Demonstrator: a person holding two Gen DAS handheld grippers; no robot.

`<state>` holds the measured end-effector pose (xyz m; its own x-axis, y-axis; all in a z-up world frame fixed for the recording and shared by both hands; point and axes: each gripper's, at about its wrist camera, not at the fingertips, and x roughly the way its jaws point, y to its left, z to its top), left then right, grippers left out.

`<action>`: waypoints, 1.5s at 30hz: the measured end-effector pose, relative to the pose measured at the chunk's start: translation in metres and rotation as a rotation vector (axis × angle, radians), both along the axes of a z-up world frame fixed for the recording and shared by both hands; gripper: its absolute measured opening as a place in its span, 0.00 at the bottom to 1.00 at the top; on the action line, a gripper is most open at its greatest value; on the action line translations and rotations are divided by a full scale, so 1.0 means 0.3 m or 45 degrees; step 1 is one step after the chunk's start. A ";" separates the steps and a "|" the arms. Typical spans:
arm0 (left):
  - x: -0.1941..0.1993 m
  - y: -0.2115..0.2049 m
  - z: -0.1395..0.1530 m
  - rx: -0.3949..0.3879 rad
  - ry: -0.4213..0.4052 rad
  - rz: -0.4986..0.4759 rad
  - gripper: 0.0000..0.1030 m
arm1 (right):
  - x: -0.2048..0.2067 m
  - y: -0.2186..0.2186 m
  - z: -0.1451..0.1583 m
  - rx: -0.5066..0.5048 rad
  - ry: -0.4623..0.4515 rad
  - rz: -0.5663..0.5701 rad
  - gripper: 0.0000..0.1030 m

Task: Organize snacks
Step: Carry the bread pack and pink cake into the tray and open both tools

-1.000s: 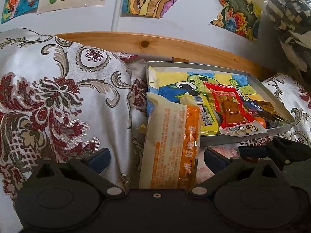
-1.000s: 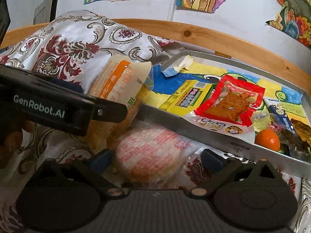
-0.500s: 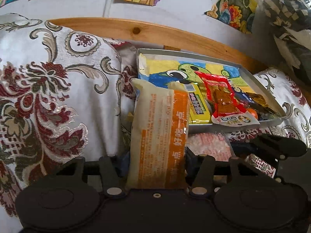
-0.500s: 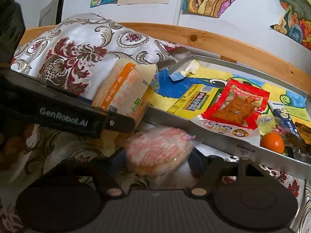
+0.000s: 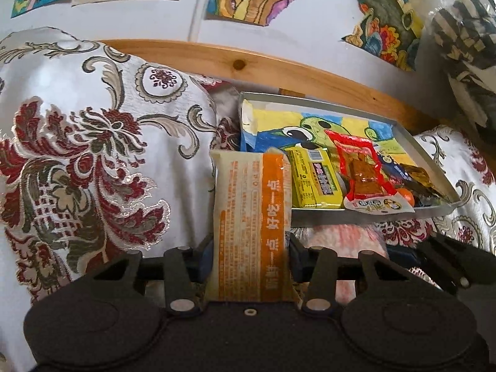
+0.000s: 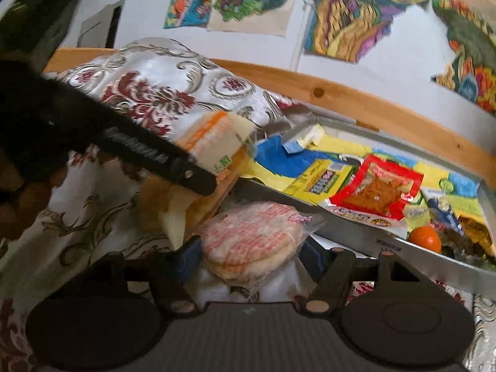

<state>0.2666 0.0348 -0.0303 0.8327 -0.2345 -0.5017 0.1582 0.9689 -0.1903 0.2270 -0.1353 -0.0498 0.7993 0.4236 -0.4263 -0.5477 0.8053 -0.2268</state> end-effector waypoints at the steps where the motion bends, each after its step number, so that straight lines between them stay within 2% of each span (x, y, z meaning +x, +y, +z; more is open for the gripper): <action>1: -0.001 0.000 0.003 -0.002 0.003 0.002 0.47 | -0.011 -0.001 0.002 -0.008 -0.012 0.004 0.69; 10: -0.048 0.006 0.014 -0.033 0.052 0.016 0.46 | -0.084 -0.031 0.064 0.012 -0.067 -0.019 0.70; 20: -0.111 -0.013 0.113 -0.124 -0.044 0.049 0.46 | -0.123 -0.089 0.192 0.140 -0.157 -0.124 0.70; 23: -0.073 -0.039 0.172 -0.141 -0.077 0.066 0.46 | -0.098 -0.116 0.224 0.202 -0.177 -0.162 0.70; 27: -0.009 -0.100 0.242 -0.101 -0.164 0.066 0.46 | -0.036 -0.162 0.253 0.258 -0.202 -0.219 0.70; 31: 0.099 -0.171 0.276 -0.115 -0.172 0.060 0.46 | 0.051 -0.230 0.274 0.304 -0.188 -0.302 0.70; 40: 0.322 -0.403 0.270 -0.097 -0.153 -0.036 0.46 | 0.217 -0.422 0.252 0.409 -0.074 -0.495 0.70; 45: 0.408 -0.519 0.251 -0.084 -0.130 -0.097 0.46 | 0.286 -0.493 0.241 0.406 -0.082 -0.570 0.70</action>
